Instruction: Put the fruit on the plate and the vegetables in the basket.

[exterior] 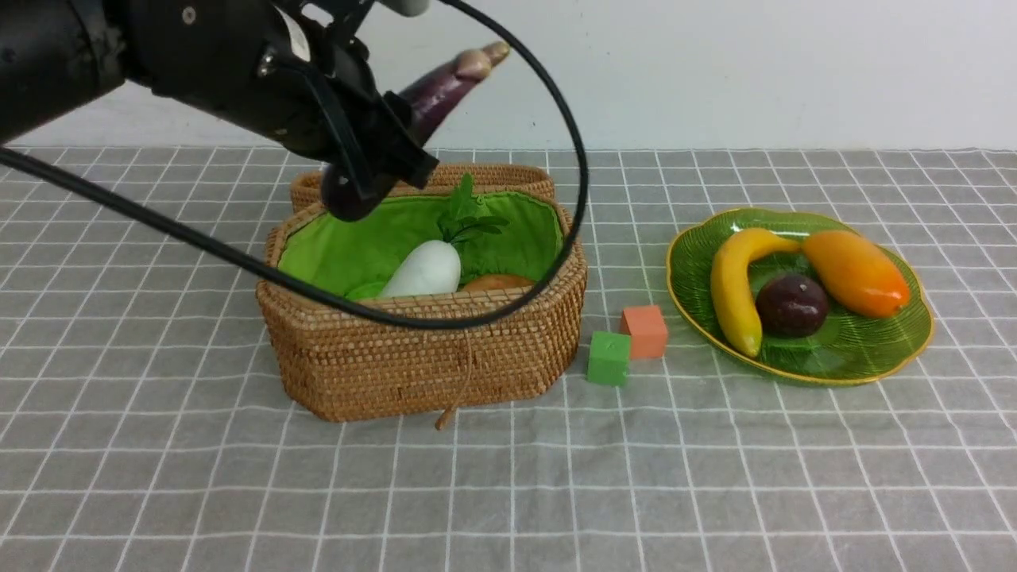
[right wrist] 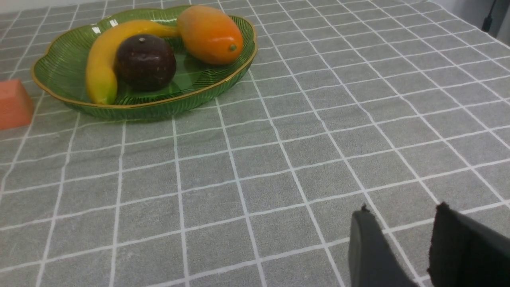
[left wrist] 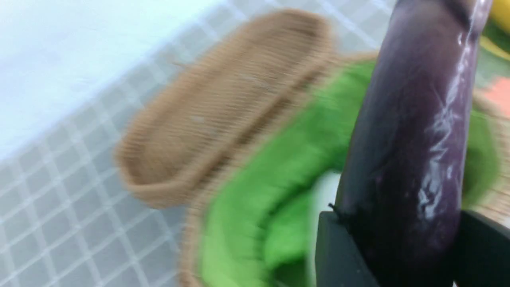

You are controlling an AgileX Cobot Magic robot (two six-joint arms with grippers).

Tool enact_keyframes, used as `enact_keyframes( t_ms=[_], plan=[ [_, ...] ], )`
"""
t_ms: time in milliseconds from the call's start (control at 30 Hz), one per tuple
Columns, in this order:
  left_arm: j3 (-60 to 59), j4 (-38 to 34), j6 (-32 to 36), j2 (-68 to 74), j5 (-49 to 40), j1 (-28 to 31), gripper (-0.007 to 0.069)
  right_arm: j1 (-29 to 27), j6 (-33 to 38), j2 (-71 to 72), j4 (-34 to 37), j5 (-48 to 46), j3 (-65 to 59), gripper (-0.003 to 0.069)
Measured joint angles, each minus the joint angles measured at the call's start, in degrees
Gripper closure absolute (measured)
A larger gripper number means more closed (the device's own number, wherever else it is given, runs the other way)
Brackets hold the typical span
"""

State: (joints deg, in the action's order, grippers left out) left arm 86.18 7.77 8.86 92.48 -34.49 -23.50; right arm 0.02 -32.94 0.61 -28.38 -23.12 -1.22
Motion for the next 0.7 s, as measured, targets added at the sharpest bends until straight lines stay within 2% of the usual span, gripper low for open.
enact_keyframes(
  t_ms=[200,267,300,333,400,433,500,567,700],
  plan=[
    [-0.49,0.74,-2.87,7.41,1.94,2.86,0.0250,0.00,0.00,0.00,0.00,0.00,0.00,0.0420],
    [-0.67,0.74,-2.81,9.40,1.22,2.86,0.0174,0.00,0.00,0.00,0.00,0.00,0.00,0.0420],
    [-0.75,0.69,-2.69,10.05,0.59,2.86,0.0097,0.00,0.00,0.00,0.00,0.00,0.00,0.0420],
    [-0.75,0.63,-2.69,10.04,0.50,2.86,0.0087,0.00,0.00,0.00,0.00,0.00,0.00,0.0420],
    [-0.75,0.62,-2.69,9.00,-0.89,2.86,-0.0011,0.00,0.00,0.00,0.00,0.00,0.00,0.0419],
    [-0.75,0.62,-2.69,8.21,-1.87,2.86,-0.0025,0.00,0.00,0.00,0.00,0.00,0.00,0.0419],
    [-0.75,0.30,-2.74,6.46,-3.95,2.86,-0.0034,0.00,0.00,0.00,0.00,0.00,0.00,0.0419],
    [-0.75,-2.26,-2.78,0.15,-10.06,2.86,-0.0015,0.00,0.00,0.00,0.00,0.00,0.00,0.0419],
    [-0.69,-7.39,-2.80,-13.61,-20.42,2.86,0.0109,0.00,0.00,0.00,0.00,0.00,0.00,0.0419]
  ],
)
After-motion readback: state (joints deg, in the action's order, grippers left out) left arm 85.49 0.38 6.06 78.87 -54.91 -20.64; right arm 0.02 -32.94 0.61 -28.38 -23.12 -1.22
